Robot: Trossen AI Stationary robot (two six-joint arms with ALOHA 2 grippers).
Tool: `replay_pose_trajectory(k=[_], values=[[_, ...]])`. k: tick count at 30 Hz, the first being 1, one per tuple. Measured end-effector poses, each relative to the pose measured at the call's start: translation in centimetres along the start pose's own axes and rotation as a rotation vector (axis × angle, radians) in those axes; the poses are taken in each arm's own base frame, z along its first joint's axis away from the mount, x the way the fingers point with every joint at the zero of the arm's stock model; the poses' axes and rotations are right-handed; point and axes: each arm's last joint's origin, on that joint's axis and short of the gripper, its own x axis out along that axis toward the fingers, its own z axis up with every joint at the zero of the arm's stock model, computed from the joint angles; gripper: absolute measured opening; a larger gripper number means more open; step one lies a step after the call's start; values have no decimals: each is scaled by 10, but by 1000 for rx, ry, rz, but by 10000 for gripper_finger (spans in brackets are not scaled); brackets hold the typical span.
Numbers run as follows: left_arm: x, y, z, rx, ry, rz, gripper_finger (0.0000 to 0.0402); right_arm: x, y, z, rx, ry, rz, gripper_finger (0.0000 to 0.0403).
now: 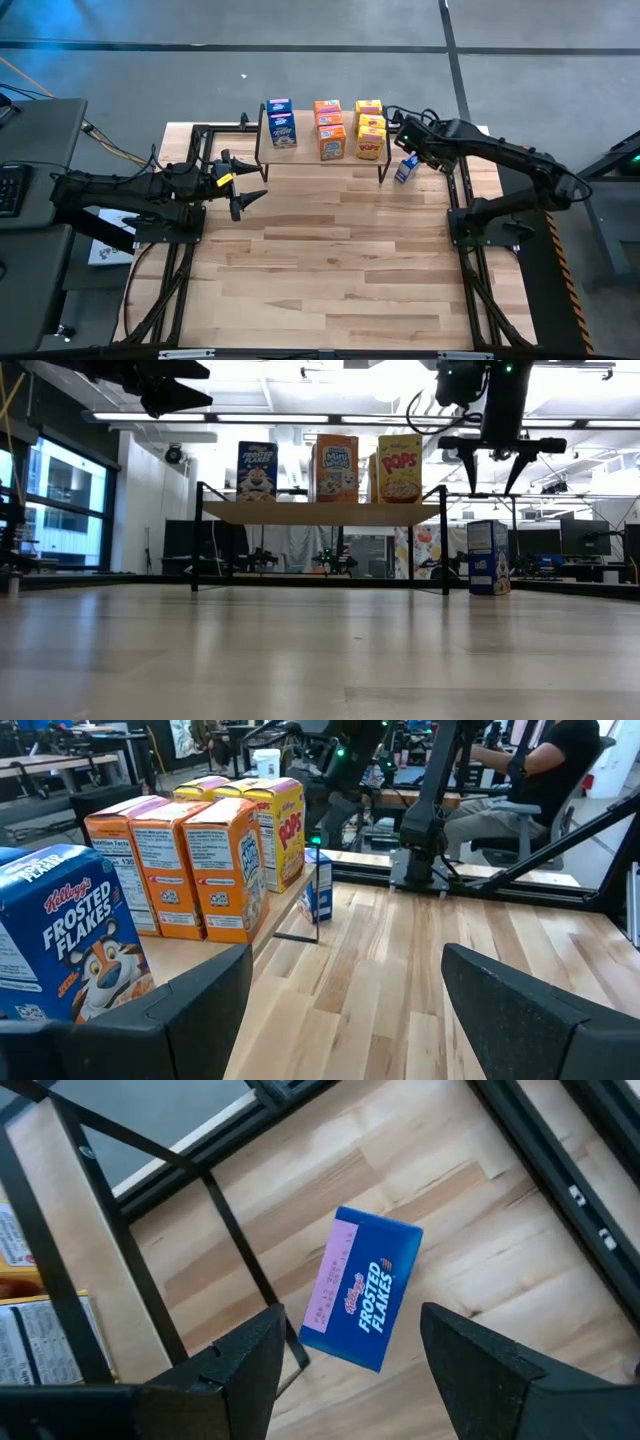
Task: Stack cereal on shelf
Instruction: Put the blue cereal box aligned with the other blue cereal boxes on the shelf
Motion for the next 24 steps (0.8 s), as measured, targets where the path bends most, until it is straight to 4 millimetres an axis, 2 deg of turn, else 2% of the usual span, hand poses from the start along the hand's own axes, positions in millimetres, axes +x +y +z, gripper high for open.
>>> replay_pose_trajectory(k=[21, 24], values=[[0, 0, 0, -4, 0, -1, 317, 1, 11, 0, 72, 4, 99, 227], [0, 0, 0, -4, 0, -1, 317, 0, 14, 0, 8, -1, 127, 227]])
